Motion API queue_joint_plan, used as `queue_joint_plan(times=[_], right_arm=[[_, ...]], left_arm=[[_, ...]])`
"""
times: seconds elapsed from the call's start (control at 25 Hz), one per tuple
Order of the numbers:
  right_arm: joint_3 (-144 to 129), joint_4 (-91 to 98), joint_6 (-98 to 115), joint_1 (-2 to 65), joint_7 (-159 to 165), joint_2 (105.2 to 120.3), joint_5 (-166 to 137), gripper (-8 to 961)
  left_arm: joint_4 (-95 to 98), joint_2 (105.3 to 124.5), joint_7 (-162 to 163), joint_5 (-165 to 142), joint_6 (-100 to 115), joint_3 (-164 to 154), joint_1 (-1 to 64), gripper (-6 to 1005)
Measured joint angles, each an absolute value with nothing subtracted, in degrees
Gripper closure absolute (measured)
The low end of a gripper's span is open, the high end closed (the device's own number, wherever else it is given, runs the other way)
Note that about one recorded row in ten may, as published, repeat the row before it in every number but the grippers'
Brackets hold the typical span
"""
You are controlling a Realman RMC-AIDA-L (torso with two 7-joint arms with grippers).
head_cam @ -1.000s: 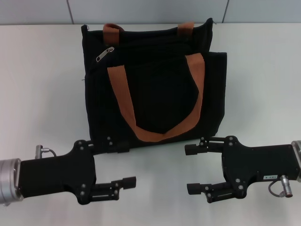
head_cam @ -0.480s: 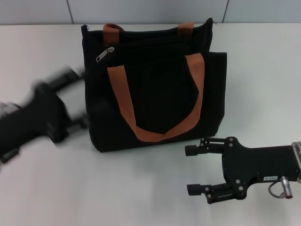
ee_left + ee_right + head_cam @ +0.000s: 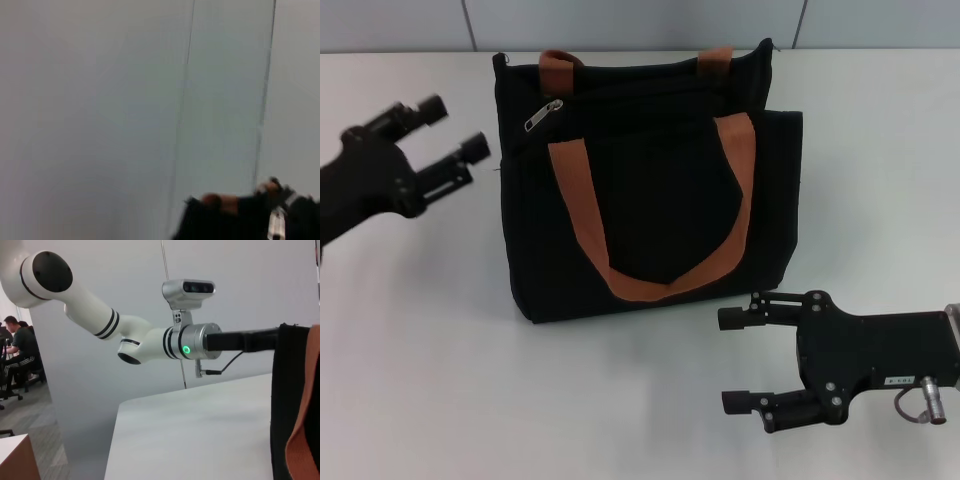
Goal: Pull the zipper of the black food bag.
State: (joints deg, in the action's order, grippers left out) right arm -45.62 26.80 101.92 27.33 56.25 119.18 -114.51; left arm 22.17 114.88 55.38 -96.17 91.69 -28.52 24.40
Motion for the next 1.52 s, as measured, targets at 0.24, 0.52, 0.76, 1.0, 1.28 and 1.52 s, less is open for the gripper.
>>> queue_joint_plan(times=[0.24,0.52,0.76,1.0,1.28,1.52], right_arm=[[-45.6,26.8,101.9,27.4,56.2,119.18,-114.5,199],[-45.6,26.8,101.8,27.6,56.2,119.18,-114.5,208],[-45.4,26.8,101.8,27.4,56.2,119.18,-113.4,216],[-44.4,26.8,102.0,27.4,56.2,119.18,-113.2,223],[-42.6,23.6,103.7,28.8,59.2,119.18,-104.2,232],[-42.6,23.4,105.5,32.0,71.8,118.83,-97.9,240]], left_arm=[[22.3,115.68,55.0,-103.6,87.5,-28.6,27.9,257],[22.7,115.94,54.9,-104.2,83.4,-29.0,30.3,259],[24.3,116.35,56.1,-103.4,83.5,-31.0,31.1,315],[24.4,117.10,55.7,-100.7,85.2,-30.4,29.9,653],[24.4,117.35,55.5,-99.2,89.5,-30.1,29.4,877],[24.8,118.43,55.6,-97.8,91.1,-30.2,29.8,952]])
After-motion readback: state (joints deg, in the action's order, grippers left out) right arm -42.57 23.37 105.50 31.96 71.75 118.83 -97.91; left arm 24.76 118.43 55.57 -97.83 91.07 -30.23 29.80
